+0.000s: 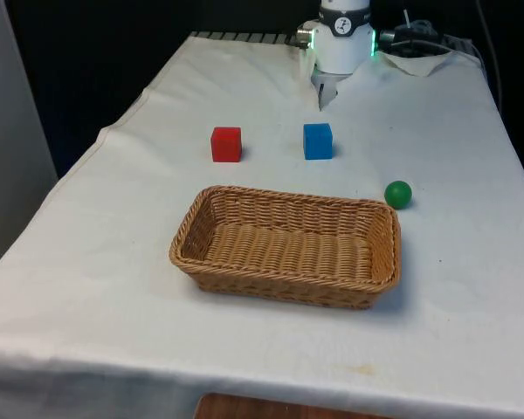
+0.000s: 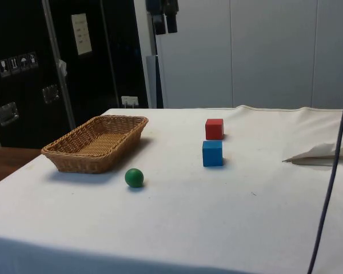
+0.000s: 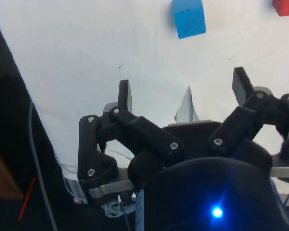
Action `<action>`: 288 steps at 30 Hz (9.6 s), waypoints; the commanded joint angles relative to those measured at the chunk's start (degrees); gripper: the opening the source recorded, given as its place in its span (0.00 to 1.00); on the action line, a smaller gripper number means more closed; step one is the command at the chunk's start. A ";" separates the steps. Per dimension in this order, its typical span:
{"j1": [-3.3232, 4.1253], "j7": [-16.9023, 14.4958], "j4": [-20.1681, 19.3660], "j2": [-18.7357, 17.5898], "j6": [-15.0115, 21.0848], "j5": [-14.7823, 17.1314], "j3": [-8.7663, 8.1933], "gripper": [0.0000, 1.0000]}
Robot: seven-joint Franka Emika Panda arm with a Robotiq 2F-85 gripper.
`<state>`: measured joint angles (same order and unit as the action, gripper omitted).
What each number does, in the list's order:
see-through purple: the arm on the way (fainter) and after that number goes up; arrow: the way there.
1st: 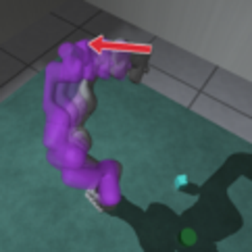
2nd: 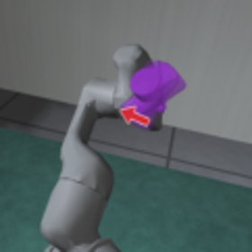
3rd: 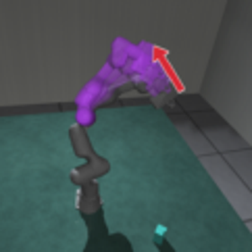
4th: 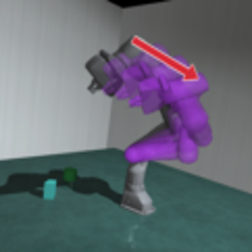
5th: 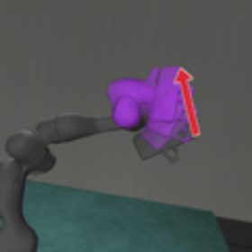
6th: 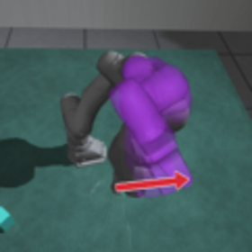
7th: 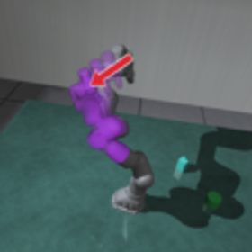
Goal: Place all non-red objects into the basket.
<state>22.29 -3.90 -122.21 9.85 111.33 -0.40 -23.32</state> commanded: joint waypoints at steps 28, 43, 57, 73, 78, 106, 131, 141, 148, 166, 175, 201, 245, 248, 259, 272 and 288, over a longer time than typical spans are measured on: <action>-1.03 -1.32 -16.39 11.52 10.66 -2.64 0.52 1.00; -1.32 -1.38 -20.68 12.83 11.17 -8.19 0.63 1.00; -1.78 -1.95 -26.87 11.52 19.42 -8.65 0.17 1.00; -2.35 -3.32 -32.54 7.85 30.71 -8.14 -0.17 1.00; -2.41 -3.78 -34.21 5.61 35.07 -7.91 -0.29 1.00; -2.06 -5.44 -36.04 -8.48 50.88 -4.41 0.52 1.00; -3.38 -9.05 -34.21 -17.65 57.70 3.72 4.47 1.00; -3.90 -8.48 -33.06 -21.77 60.39 4.13 5.50 1.00; -3.09 -7.79 -32.66 -22.86 60.68 3.04 4.24 1.00; -2.69 -6.93 -33.12 -19.77 58.44 2.29 2.98 1.00; -2.75 -6.99 -32.95 -20.68 58.79 2.58 3.21 1.00; -2.75 -6.99 -32.72 -20.97 58.50 2.29 3.04 0.01; -2.46 -4.07 -22.75 -9.22 41.60 1.20 4.93 0.02; -2.46 -4.13 -21.14 -8.88 39.88 1.38 5.04 0.02; -2.41 -4.35 -14.61 -8.54 33.80 1.66 5.27 0.02; -2.52 -5.10 -4.47 -10.20 26.36 2.58 5.21 0.02; -2.92 -6.25 9.05 -15.76 19.77 5.27 5.10 0.02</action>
<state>19.48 -9.63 -113.39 -5.79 131.67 4.13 -18.33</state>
